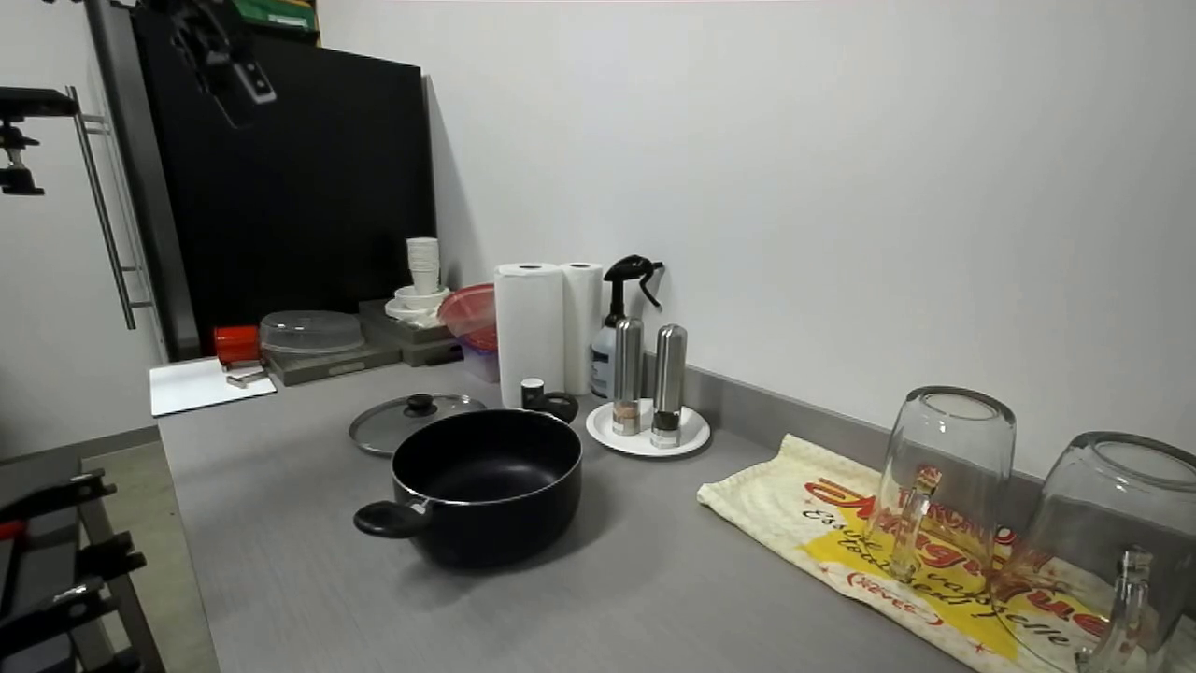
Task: Put the glass lid on top of the black pot
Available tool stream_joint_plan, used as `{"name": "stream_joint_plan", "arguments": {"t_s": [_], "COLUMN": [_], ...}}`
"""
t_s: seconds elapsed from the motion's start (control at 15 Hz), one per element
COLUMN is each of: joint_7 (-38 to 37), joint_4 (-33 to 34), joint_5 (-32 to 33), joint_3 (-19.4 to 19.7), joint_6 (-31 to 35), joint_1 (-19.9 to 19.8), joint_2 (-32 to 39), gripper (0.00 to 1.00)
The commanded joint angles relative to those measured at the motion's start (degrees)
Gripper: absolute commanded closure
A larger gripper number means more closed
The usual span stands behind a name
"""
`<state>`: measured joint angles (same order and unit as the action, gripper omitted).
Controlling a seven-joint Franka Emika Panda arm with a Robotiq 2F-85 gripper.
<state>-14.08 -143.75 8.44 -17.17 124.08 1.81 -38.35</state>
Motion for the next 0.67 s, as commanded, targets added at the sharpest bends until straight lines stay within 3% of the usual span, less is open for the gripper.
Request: {"name": "stream_joint_plan", "arguments": {"t_s": [0.0, 0.2, 0.4, 0.6], "joint_7": [1.4, 0.3, 1.5, 1.4], "joint_4": [9.6, 16.0, 20.9, 24.3], "joint_5": [4.0, 8.8, 8.0, 9.1], "joint_3": [-1.5, -2.2, -2.6, 0.9], "joint_6": [3.0, 7.1, 8.9, 8.1], "joint_1": [0.5, -0.4, -1.8, 1.6], "joint_2": [11.5, 21.6, 31.5, 40.8], "gripper": [0.0, 0.0, 0.0, 0.0]}}
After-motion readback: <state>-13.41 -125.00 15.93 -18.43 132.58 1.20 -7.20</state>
